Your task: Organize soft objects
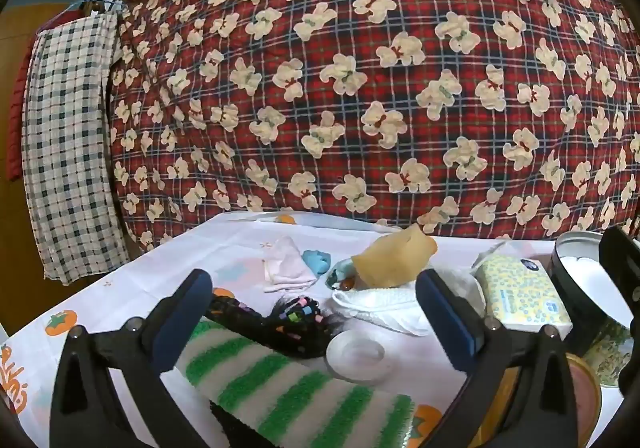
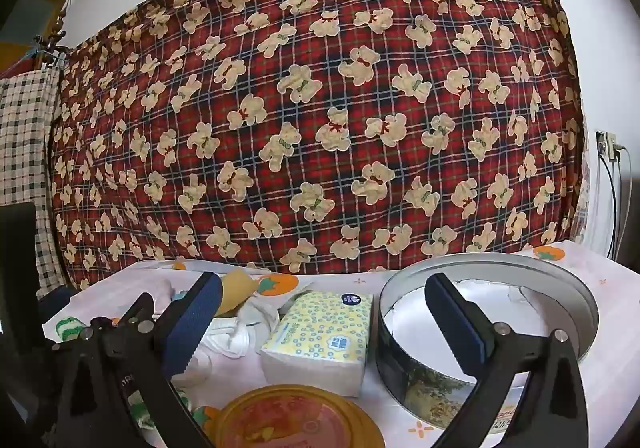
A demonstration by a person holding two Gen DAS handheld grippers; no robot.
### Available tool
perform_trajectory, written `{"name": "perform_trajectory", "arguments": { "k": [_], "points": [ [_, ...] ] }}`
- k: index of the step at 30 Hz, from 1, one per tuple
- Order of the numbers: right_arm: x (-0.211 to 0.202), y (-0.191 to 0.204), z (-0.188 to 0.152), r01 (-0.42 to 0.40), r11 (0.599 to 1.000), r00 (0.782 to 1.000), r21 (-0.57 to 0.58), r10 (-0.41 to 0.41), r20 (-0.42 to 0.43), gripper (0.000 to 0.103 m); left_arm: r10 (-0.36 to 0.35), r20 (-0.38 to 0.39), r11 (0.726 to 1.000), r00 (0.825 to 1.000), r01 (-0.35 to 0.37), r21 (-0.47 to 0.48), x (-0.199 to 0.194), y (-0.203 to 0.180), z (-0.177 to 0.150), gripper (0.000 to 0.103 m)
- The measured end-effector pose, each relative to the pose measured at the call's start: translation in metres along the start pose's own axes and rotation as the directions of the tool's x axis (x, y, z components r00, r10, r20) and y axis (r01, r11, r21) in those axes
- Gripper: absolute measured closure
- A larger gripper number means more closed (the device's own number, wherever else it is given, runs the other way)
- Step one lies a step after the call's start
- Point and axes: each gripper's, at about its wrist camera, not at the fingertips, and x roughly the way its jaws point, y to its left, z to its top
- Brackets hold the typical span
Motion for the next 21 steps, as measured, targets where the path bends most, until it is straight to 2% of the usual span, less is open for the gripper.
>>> {"name": "perform_trajectory", "arguments": {
  "k": [3, 21],
  "points": [
    [0.0004, 0.0002, -0.0005, 0.002, 1.0, 1.0, 0.0, -0.002, 0.001, 0.0, -0.005, 0.019, 1.0, 1.0, 0.005, -0.018, -0.0007, 0.0008, -0.0003, 0.0],
    [0.002, -0.0014, -0.0011, 0.003, 1.0, 1.0, 0.001, -0.003, -0.01, 0.0, -0.029, 0.008, 0.999, 1.0, 0.029, -0.017, -0.0025, 0.0024, -0.0011, 0.0]
  ]
}}
